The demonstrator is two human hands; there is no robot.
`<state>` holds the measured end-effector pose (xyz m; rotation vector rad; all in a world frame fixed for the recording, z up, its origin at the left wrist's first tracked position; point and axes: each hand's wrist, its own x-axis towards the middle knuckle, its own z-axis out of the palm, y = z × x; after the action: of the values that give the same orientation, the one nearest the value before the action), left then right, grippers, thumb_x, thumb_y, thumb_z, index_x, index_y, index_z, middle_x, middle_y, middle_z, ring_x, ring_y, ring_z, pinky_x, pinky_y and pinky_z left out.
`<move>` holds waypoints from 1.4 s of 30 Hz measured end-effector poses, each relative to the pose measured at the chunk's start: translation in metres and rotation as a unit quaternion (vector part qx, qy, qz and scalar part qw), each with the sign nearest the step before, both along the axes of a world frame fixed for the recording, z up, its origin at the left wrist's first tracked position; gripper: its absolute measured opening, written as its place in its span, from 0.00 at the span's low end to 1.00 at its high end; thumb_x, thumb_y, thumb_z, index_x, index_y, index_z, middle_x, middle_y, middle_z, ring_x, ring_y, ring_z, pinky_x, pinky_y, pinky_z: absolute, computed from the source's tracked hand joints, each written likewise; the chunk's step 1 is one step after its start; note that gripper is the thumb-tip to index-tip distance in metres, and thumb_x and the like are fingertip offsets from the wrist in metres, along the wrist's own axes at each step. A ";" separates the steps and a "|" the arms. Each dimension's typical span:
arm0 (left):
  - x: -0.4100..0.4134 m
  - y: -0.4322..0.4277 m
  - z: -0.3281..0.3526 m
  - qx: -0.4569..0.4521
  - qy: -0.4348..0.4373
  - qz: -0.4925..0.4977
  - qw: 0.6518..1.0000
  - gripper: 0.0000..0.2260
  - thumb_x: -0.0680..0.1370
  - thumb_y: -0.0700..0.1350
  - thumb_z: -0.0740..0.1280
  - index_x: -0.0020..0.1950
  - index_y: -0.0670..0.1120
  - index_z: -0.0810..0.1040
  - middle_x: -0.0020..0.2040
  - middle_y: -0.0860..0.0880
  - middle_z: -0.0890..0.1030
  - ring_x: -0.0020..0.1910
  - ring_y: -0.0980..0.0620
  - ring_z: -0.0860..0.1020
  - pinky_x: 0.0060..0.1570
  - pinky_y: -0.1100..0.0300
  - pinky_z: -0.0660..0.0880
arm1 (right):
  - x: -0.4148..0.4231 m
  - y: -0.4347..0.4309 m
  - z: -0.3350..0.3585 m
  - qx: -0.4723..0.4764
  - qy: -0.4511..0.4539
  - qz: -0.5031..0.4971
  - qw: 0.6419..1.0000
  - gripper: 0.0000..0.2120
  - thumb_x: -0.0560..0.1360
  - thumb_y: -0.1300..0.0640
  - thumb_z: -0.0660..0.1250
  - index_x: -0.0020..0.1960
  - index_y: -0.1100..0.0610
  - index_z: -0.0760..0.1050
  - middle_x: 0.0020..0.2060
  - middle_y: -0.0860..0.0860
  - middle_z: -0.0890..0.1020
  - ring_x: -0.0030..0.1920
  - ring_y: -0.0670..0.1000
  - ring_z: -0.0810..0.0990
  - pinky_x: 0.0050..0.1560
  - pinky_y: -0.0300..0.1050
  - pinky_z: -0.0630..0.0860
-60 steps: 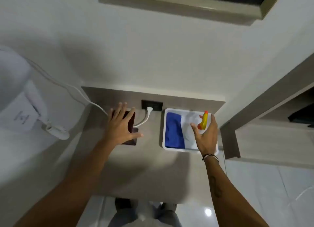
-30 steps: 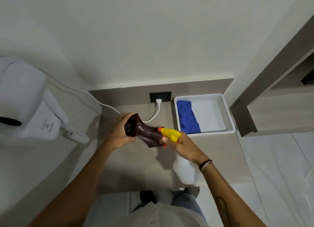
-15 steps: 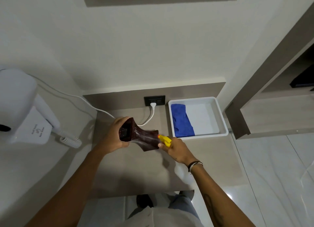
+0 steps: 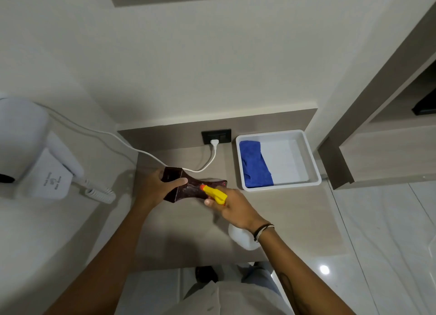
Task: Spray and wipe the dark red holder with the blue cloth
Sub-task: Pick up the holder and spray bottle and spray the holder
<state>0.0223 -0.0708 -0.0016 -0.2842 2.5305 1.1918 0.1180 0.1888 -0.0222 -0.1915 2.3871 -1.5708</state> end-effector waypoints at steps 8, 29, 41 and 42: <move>0.002 -0.002 -0.001 -0.025 -0.019 -0.093 0.995 0.43 0.71 0.61 0.77 0.82 0.60 0.62 0.76 0.46 0.69 0.71 0.44 0.74 0.64 0.55 0.72 | -0.008 0.013 -0.016 0.137 -0.025 -0.014 0.990 0.22 0.83 0.41 0.66 0.71 0.53 0.77 0.58 0.56 0.87 0.56 0.59 0.85 0.59 0.56 0.83; 0.006 0.005 0.005 -0.035 0.037 -0.072 0.996 0.22 0.61 0.70 0.76 0.52 0.79 0.75 0.48 0.66 0.82 0.46 0.61 0.82 0.42 0.66 0.76 | -0.002 -0.005 0.007 0.106 -0.013 0.035 0.994 0.18 0.83 0.42 0.67 0.62 0.56 0.78 0.52 0.56 0.87 0.51 0.57 0.85 0.54 0.58 0.84; 0.003 -0.019 0.018 -0.106 -0.088 -0.295 0.946 0.62 0.62 0.61 0.84 0.86 0.57 0.47 0.85 0.48 0.55 0.82 0.45 0.59 0.79 0.43 0.63 | 0.010 0.029 -0.023 0.179 -0.086 0.036 0.979 0.18 0.82 0.41 0.68 0.63 0.55 0.78 0.55 0.56 0.87 0.52 0.56 0.85 0.47 0.43 0.73; 0.002 -0.020 0.020 -0.120 -0.080 -0.313 0.939 0.63 0.62 0.53 0.85 0.86 0.54 0.48 0.85 0.47 0.55 0.82 0.45 0.59 0.78 0.43 0.64 | 0.012 0.030 -0.023 0.170 -0.087 0.037 0.981 0.19 0.83 0.42 0.68 0.64 0.55 0.78 0.56 0.56 0.87 0.50 0.55 0.84 0.47 0.40 0.72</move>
<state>0.0240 -0.0904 0.0179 0.3404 2.3426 0.5897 0.1299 0.2189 -0.0454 -0.0673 2.4309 -1.0780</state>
